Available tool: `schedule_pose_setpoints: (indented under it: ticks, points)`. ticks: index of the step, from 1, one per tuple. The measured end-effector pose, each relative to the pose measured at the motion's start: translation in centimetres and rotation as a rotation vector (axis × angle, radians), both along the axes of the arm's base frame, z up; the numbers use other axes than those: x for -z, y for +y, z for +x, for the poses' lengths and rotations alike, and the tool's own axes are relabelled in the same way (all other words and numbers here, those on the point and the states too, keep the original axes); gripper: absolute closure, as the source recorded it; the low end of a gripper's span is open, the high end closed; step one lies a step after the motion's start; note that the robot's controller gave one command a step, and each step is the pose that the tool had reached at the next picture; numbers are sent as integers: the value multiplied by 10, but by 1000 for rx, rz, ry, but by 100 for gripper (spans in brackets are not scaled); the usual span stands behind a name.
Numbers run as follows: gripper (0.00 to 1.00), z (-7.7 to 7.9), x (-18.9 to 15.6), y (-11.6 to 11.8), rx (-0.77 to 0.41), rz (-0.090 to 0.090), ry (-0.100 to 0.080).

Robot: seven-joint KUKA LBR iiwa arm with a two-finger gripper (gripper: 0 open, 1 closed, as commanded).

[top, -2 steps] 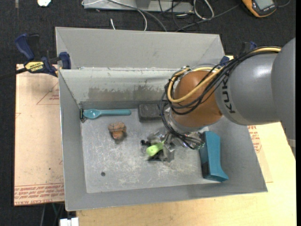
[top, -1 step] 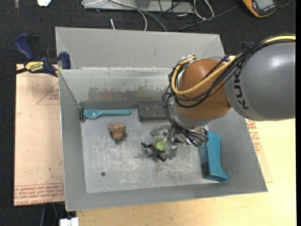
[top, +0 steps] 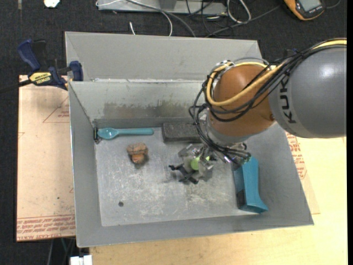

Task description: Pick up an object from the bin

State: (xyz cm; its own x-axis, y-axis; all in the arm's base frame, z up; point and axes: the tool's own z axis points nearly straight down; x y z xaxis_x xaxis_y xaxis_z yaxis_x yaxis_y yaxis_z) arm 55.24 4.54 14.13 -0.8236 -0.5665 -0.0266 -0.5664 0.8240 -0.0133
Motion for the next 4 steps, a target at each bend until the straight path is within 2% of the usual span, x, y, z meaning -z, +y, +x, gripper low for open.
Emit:
schedule_pose_setpoints:
  ticks: [1, 2, 3, 4]
  points:
    - [100, -4, 40, -11, -170, -3, 2]
    - [100, 4, -1, -5, -48, 1, 6]
    - [100, 33, 37, -10, -162, -2, -1]
    - [100, 22, -13, -13, -138, 0, 4]
